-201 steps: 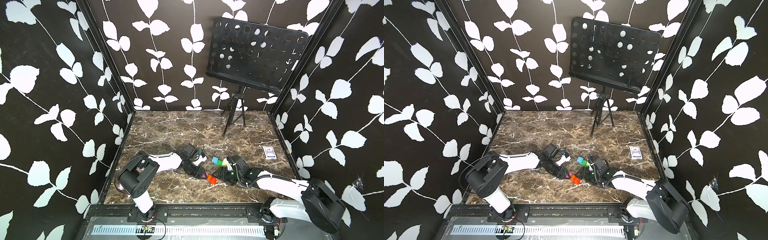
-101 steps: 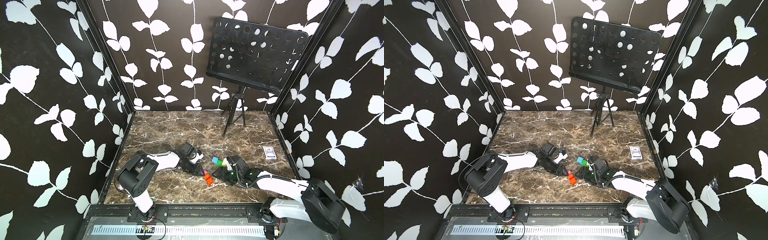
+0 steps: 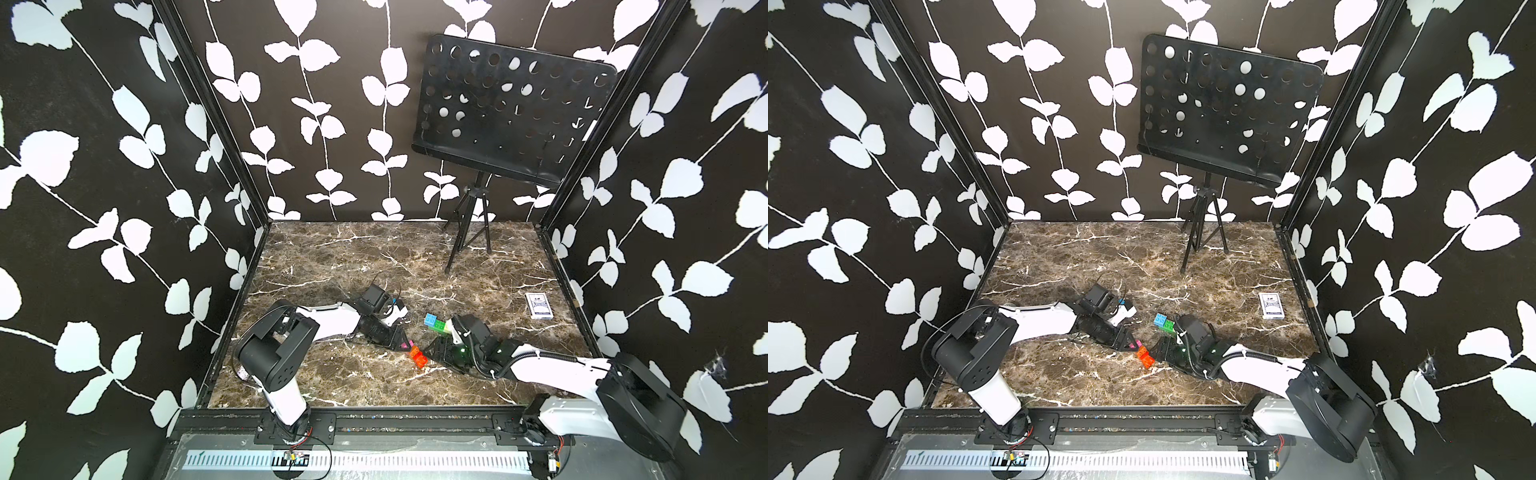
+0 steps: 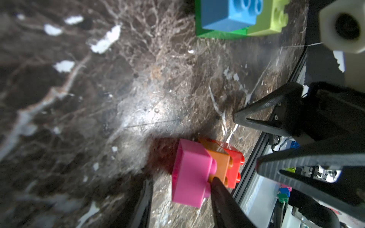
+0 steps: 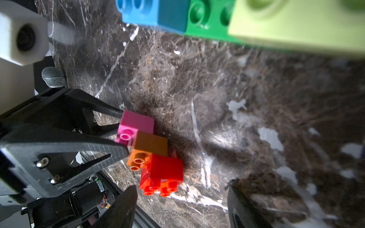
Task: Assemble the letter y with lego
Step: Adjust the lego brick at the center of the board.
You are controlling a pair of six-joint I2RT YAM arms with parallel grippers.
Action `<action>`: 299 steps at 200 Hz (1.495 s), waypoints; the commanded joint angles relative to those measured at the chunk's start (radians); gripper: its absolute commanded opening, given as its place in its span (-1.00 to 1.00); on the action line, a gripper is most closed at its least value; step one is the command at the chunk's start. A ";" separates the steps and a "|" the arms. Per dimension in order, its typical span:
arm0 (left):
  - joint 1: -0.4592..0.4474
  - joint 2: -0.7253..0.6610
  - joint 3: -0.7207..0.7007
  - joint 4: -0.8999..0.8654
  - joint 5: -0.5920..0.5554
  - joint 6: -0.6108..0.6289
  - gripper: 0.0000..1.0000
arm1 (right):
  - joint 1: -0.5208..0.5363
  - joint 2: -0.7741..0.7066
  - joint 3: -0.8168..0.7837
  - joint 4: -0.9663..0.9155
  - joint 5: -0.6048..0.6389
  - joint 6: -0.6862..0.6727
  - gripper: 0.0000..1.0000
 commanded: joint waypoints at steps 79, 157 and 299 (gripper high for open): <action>0.063 0.029 -0.050 0.076 0.047 -0.087 -0.08 | 0.018 0.024 0.012 0.083 0.027 0.032 0.42; 0.082 -0.019 -0.077 0.087 0.045 -0.090 0.04 | -0.025 0.064 0.033 0.097 0.057 0.000 0.43; 0.115 -0.038 -0.102 0.091 0.035 -0.086 -0.02 | -0.062 0.149 0.054 0.146 0.003 -0.032 0.43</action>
